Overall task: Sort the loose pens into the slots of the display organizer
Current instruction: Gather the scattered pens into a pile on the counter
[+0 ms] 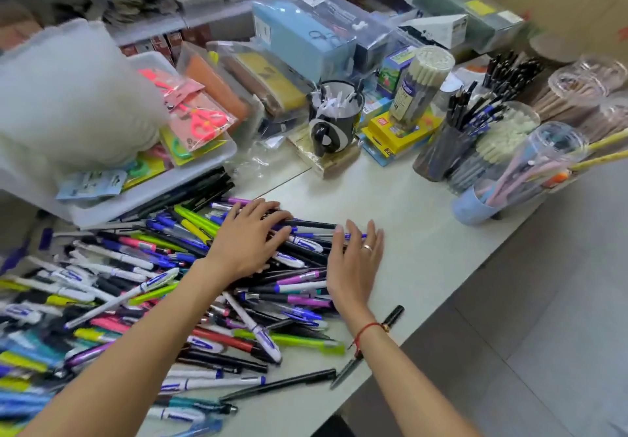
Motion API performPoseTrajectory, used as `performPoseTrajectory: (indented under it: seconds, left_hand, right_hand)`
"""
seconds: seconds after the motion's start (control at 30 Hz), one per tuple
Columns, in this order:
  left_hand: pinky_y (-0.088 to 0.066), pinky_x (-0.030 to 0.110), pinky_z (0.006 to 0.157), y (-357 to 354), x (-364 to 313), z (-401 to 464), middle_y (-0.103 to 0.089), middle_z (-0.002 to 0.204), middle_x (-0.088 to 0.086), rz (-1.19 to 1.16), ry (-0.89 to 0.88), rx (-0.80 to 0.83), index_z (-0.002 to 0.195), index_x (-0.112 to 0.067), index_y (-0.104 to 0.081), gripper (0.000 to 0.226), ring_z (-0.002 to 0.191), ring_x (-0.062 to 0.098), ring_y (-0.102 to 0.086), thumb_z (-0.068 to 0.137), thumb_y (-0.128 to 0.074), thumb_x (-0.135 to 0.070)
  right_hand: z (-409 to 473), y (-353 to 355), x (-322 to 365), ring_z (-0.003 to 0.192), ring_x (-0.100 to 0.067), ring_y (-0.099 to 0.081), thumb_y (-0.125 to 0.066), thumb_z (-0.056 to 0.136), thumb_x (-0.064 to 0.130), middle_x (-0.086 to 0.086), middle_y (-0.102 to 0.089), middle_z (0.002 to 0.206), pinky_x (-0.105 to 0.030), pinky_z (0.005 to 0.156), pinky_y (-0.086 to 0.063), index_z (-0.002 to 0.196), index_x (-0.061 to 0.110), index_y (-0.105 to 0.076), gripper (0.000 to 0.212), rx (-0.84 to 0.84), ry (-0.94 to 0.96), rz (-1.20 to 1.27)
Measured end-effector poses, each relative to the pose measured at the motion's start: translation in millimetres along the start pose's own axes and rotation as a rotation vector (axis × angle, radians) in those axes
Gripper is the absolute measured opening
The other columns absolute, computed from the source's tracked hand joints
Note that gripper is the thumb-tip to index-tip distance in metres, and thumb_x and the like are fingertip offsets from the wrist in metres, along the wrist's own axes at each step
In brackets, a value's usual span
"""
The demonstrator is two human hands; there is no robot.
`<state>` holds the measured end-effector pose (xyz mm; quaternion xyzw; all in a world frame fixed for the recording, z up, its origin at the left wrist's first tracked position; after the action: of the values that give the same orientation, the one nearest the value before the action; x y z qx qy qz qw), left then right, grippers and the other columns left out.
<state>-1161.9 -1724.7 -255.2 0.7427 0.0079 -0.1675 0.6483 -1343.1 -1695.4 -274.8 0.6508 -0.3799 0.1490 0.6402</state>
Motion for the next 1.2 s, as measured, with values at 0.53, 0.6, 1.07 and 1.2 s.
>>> performPoseTrajectory:
  seconds: [0.53, 0.6, 1.07, 1.2]
  left_hand:
    - [0.000, 0.041, 0.119, 17, -33, -117, -0.016, 0.159, -0.009, 0.015, -0.191, -0.120, 0.150, -0.033, -0.027, 0.072, 0.148, 0.014, -0.005, 0.090, -0.021, -0.073]
    - [-0.006, 0.045, 0.118, 1, -34, -148, -0.019, 0.159, -0.008, 0.059, -0.255, -0.091, 0.150, -0.032, -0.028, 0.080, 0.148, 0.017, -0.009, 0.085, -0.030, -0.079]
    - [-0.012, 0.052, 0.114, -52, -38, -191, -0.025, 0.157, -0.003, 0.089, -0.026, -0.076, 0.150, -0.032, -0.027, 0.074, 0.147, 0.023, -0.012, 0.088, -0.032, -0.071]
    - [-0.009, 0.051, 0.116, -48, -24, -185, -0.029, 0.156, -0.003, 0.059, 0.020, -0.159, 0.149, -0.036, -0.028, 0.071, 0.146, 0.027, -0.019, 0.087, -0.037, -0.068]
  right_hand:
    - [-54, 106, -66, 0.110, -0.021, -0.050, -0.047, 0.095, 0.007, -0.010, -0.049, 0.133, -0.027, 0.095, -0.036, 0.127, 0.013, -0.055, 0.034, -0.173, -0.124, 0.099]
    - [-73, 111, -77, 0.075, -0.011, -0.052, -0.051, 0.087, -0.001, -0.011, -0.049, 0.120, -0.027, 0.077, -0.041, 0.124, 0.013, -0.055, 0.040, -0.080, -0.052, -0.005]
    - [-75, 67, -37, 0.102, -0.021, -0.049, -0.066, 0.074, -0.004, -0.010, -0.024, 0.141, -0.031, 0.093, -0.043, 0.152, 0.020, -0.015, 0.095, 0.319, 0.066, -0.161]
    - [-58, 59, -26, 0.147, -0.024, 0.014, -0.079, 0.070, 0.029, 0.000, 0.018, 0.159, -0.046, 0.118, 0.003, 0.151, 0.033, 0.010, 0.120, 0.425, 0.314, -0.573]
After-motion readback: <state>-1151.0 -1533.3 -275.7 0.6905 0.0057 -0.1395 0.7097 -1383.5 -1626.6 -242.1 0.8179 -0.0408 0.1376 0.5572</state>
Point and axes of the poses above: each hand's wrist, its own z-axis towards the middle knuckle, its own y-axis out of the back of the hand, x = y × z, the point moved 2 cm from there along z, towards the middle knuckle
